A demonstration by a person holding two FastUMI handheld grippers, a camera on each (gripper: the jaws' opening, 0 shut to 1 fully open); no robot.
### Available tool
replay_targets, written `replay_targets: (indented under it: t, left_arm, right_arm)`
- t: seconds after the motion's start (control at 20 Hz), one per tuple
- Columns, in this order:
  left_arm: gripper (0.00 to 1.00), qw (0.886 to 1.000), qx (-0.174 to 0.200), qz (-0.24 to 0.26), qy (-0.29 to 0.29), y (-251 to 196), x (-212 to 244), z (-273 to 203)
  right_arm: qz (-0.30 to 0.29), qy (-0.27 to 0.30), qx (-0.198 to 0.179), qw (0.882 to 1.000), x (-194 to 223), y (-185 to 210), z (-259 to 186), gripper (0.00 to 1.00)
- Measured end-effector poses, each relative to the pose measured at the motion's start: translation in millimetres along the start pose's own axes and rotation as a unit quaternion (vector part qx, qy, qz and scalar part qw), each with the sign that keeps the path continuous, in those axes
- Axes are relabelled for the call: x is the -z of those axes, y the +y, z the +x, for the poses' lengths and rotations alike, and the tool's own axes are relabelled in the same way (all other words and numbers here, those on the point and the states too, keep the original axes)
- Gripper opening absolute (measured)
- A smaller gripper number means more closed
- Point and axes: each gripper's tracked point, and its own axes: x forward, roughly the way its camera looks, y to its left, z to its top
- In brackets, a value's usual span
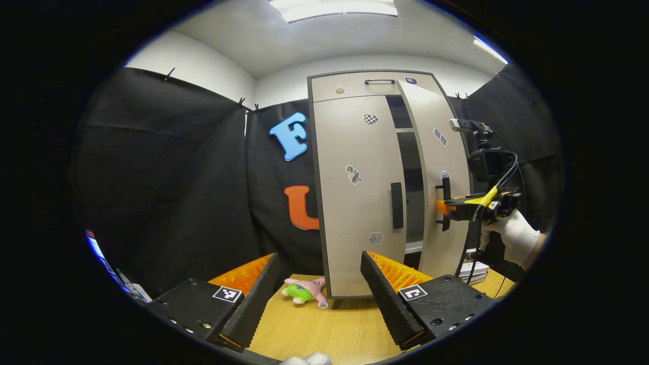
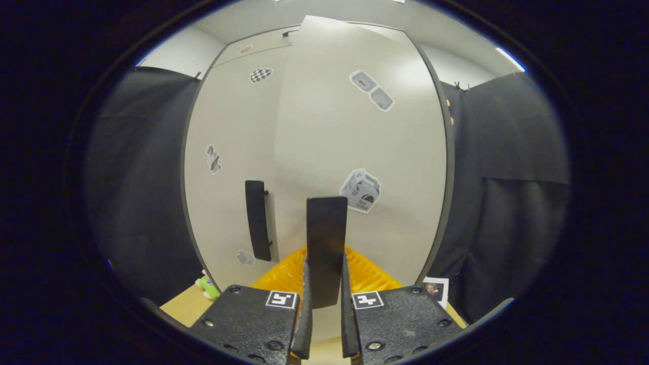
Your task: Open the right door of the double-door shoe cabinet with the right hand, and open the left door with the left hand.
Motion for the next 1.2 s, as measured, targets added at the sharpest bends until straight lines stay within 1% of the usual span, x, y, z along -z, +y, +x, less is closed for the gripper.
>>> replay_targets:
  t: [0.15, 0.45, 0.7, 0.8, 0.9, 1.05, 1.2]
  left_arm:
    - [0.96, 1.000, 0.002, 0.000, 0.000, -0.9, -0.4, -0.5]
    - [0.96, 1.000, 0.016, 0.002, -0.001, -4.5, 1.1, -3.8]
    - [0.96, 1.000, 0.027, 0.002, -0.003, -9.6, -1.1, -4.9]
    - [0.96, 0.999, 0.036, 0.006, -0.004, -17.7, -1.6, -2.8]
    - [0.96, 0.999, 0.044, 0.007, -0.002, -35.0, -1.6, -3.5]
    - [0.96, 0.999, 0.053, 0.002, -0.003, -55.7, -1.5, -7.7]
    - [0.96, 0.998, 0.061, -0.001, 0.001, -71.7, -1.0, -9.2]
  right_arm:
    - [-0.005, -0.001, -0.001, 1.000, -2.0, -5.5, -7.5, 0.27]
    - [0.002, -0.001, 0.002, 1.000, -3.9, -13.2, -18.7, 0.24]
    - [0.007, -0.005, 0.004, 1.000, -3.7, -23.1, -28.7, 0.24]
    - [0.011, -0.007, 0.000, 1.000, -4.7, -26.1, -33.6, 0.22]
    - [0.011, -0.006, 0.001, 1.000, -4.8, -30.0, -35.9, 0.21]
    - [-0.004, -0.005, 0.004, 1.000, -4.5, -36.6, -38.6, 0.19]
    - [0.005, -0.004, 0.007, 1.000, -3.2, -40.7, -41.3, 0.17]
